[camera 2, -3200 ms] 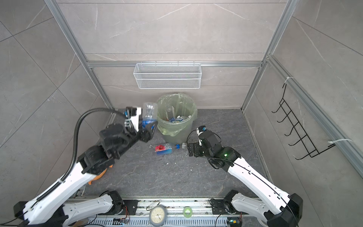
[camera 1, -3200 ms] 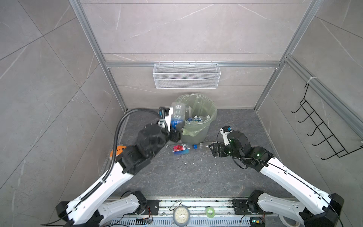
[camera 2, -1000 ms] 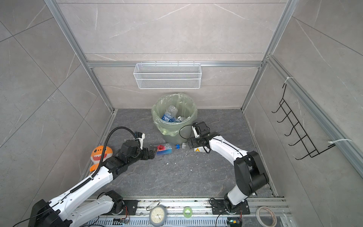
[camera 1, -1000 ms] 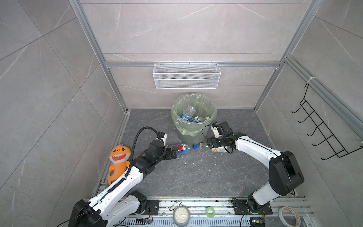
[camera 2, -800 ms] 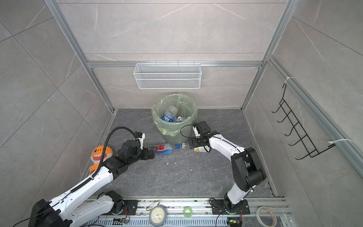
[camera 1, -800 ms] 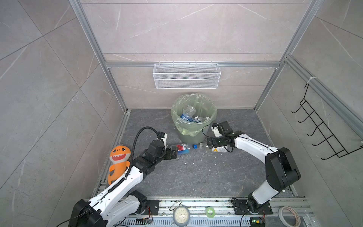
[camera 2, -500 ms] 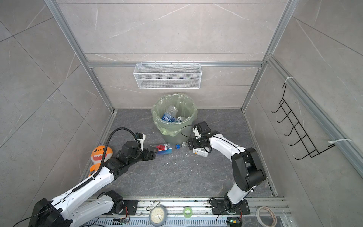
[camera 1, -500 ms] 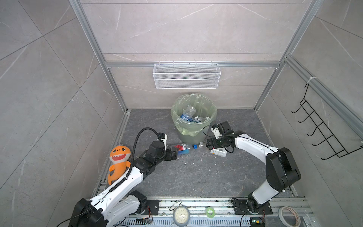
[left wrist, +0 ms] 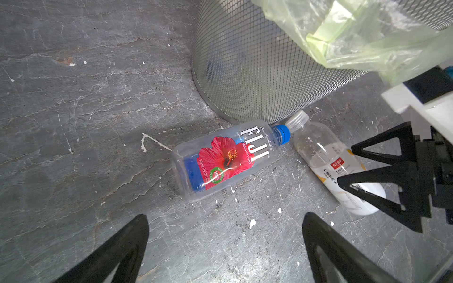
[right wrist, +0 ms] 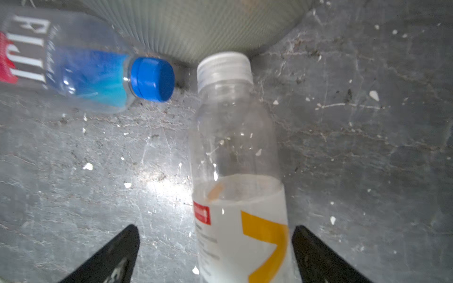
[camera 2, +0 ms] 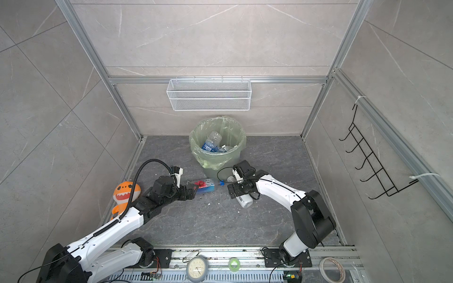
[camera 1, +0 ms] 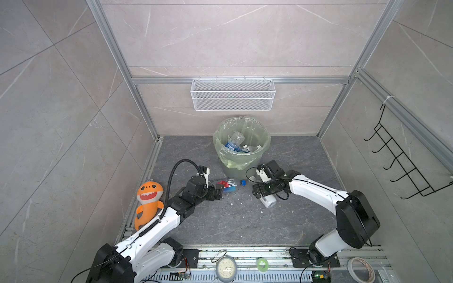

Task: Throw the plastic bottles in the bin
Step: Pick up the plastic bottle from the center of the table.

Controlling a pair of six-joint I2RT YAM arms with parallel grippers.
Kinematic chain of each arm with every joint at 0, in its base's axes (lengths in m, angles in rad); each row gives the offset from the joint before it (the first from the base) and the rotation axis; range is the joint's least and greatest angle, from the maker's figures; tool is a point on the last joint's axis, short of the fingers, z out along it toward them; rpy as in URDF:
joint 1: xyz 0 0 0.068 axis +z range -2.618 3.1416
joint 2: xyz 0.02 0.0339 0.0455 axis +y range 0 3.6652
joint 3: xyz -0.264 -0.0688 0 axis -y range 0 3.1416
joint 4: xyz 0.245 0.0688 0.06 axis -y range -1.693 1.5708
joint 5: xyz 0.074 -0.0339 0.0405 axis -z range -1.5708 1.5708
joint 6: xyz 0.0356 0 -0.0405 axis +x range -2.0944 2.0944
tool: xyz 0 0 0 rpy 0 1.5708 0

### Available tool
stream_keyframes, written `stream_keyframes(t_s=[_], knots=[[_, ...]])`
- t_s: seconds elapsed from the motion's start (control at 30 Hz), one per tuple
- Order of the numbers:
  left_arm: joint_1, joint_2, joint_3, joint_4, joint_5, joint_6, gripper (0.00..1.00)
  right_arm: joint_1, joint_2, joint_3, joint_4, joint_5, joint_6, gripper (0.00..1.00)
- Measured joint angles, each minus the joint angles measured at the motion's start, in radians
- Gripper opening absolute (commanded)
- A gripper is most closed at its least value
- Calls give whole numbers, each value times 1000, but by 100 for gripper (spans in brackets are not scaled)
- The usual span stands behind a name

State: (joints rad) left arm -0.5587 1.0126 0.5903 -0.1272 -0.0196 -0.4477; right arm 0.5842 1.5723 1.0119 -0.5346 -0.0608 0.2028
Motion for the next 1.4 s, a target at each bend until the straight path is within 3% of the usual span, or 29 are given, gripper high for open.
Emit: stream_keyframes(t_s=[0.27,0.63,0.93,1.13,1.4], knots=[[3,11,-4,2,4,-2,100,65,11,-31,5,82,40,95],[3,56,-6,9,12,-2,100,75,69,-32,41,161,129,88],[3,73,-6,19,23,-2,100,77,100,-45,76,182,158,65],[3,74,-6,19,22,-2,100,85,29,-112,93,207,162,62],[3,95,-5,19,46,-2,100,140,-217,-219,93,266,196,59]])
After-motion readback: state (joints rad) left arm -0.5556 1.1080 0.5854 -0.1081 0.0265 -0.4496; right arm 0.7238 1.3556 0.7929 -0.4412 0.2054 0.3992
